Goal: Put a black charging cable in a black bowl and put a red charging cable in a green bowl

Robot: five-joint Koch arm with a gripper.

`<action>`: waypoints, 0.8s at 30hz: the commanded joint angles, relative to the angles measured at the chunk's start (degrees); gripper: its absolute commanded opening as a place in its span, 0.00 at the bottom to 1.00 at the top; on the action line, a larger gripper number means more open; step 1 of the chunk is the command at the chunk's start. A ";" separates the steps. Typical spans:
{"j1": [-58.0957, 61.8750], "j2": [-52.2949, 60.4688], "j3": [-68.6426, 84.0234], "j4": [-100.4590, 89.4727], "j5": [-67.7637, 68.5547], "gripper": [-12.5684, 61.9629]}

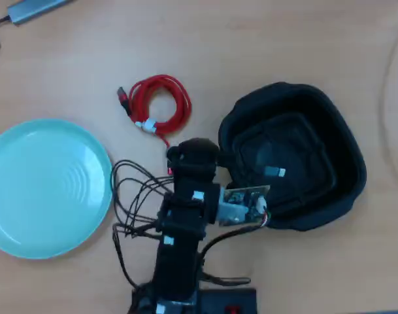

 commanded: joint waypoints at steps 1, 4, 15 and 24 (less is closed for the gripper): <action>0.00 4.48 -6.59 -3.60 -1.41 0.08; 0.35 4.22 -5.10 -3.34 -1.58 0.08; 6.33 -0.97 8.44 -13.36 -0.62 0.08; 11.60 -9.40 17.05 -23.38 -0.62 0.08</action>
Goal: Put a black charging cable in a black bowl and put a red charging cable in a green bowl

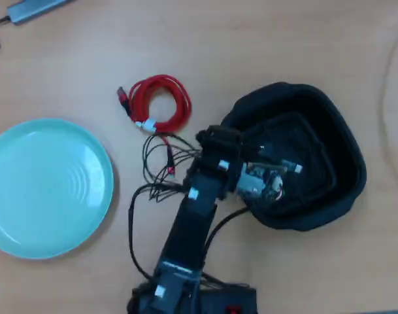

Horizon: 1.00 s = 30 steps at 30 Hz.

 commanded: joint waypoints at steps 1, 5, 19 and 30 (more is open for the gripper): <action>1.76 -1.76 -0.53 -6.68 -0.44 0.08; 4.22 -5.01 2.29 -7.82 -0.18 0.08; 12.74 -18.11 5.27 -8.61 6.15 0.08; 15.29 -21.53 5.36 -8.26 4.04 0.09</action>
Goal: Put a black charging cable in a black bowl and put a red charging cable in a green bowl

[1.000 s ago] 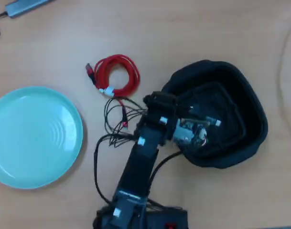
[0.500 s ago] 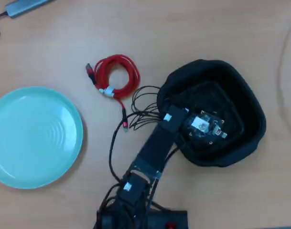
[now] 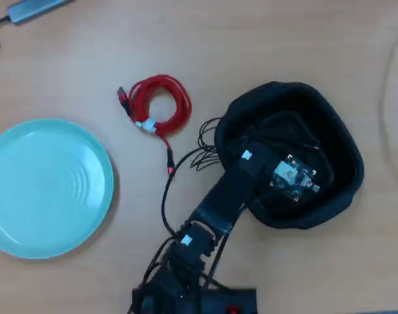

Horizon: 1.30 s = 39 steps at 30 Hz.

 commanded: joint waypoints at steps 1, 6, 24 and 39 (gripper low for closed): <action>0.53 0.53 -2.20 -2.37 -2.64 0.09; 1.14 0.53 -1.14 -2.55 -4.83 0.18; 0.97 8.17 0.79 -2.11 -7.82 0.68; -18.19 32.08 4.57 -1.93 -7.73 0.68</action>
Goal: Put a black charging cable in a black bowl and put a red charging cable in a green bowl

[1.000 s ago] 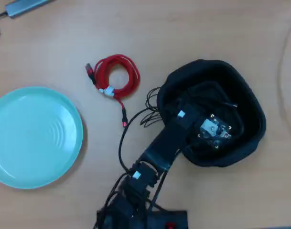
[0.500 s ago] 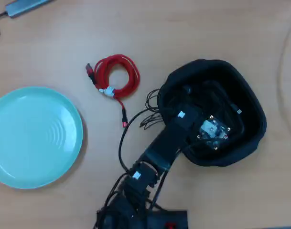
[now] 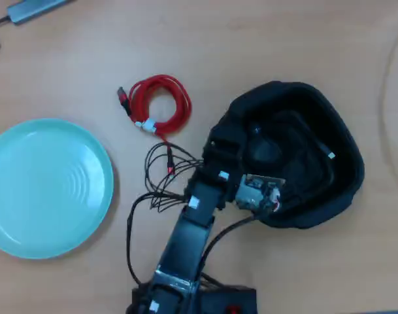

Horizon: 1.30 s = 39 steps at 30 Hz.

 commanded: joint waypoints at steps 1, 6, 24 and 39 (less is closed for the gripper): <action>-5.10 2.20 -1.41 -2.02 -0.97 0.68; -17.58 1.67 1.49 -3.78 -1.23 0.68; -30.94 -23.73 -9.05 -3.25 15.47 0.68; -38.14 -32.96 -15.03 -3.60 37.53 0.68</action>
